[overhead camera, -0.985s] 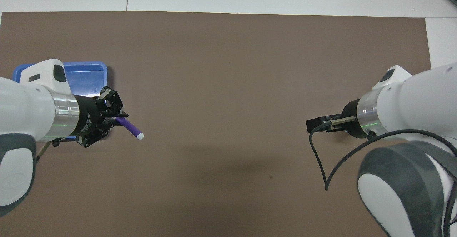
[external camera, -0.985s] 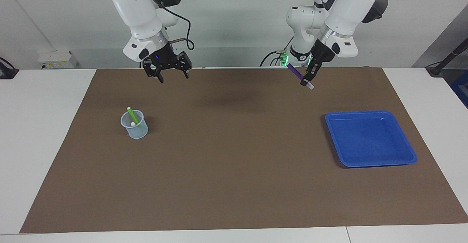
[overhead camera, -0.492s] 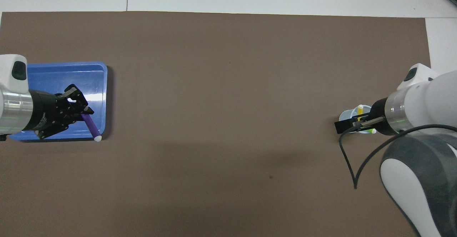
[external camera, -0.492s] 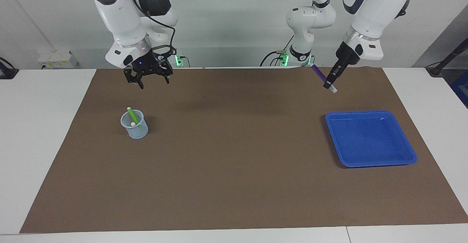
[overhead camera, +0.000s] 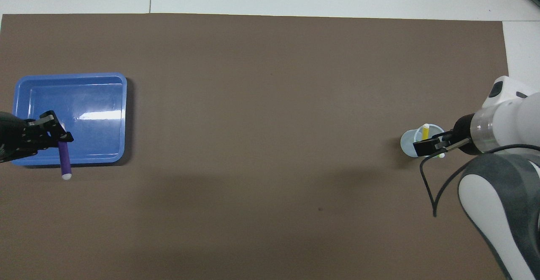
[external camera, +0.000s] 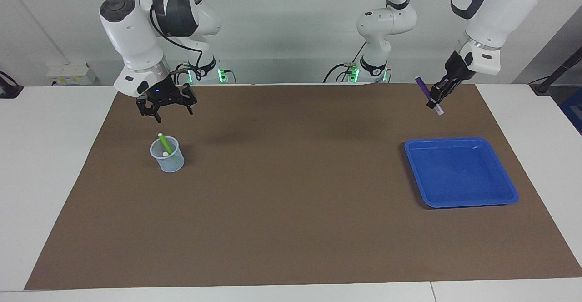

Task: Right arm passes pens to left for tray arrangement
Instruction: 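Lower the purple pen into the blue tray with the left gripper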

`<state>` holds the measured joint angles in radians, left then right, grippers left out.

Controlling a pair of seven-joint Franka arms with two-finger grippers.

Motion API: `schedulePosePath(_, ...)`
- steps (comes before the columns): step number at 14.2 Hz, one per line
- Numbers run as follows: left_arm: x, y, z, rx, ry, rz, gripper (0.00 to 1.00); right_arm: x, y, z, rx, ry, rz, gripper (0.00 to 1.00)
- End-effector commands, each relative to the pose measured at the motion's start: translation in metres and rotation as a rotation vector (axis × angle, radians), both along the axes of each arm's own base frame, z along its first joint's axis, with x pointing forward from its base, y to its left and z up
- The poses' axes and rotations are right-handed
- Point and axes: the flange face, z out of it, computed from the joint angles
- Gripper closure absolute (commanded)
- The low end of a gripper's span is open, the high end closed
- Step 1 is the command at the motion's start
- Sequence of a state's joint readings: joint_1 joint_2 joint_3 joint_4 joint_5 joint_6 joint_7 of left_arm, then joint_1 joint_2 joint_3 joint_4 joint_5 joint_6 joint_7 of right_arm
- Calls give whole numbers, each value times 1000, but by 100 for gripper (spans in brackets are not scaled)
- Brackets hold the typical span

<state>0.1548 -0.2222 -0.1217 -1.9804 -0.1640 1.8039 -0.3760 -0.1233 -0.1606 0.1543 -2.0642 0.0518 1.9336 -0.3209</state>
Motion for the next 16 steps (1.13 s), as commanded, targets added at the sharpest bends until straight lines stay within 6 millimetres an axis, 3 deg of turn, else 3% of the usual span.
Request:
schedulePosePath(1,-12,11,3,84,7,-146,98,4,-26,-8,-40,-35,88,0)
schedulePosePath(3,-14,12,1,92,5,-212,98,9,-28,-14,-54,-39,116,0)
schedulePosePath(6,-16,18,-5,95,0,-303,98,21,-25,-32,-46,-49,119,8)
schedulePosePath(8,-17,26,-15,96,2,-337,98,30,-23,-46,-40,-58,100,21)
schedulePosePath(12,-13,32,-51,107,-31,-353,100,48,-26,-76,-15,-68,5,27)
schedulePosePath(16,7,36,-81,105,-46,-363,100,53,-23,-84,-9,-74,-16,32)
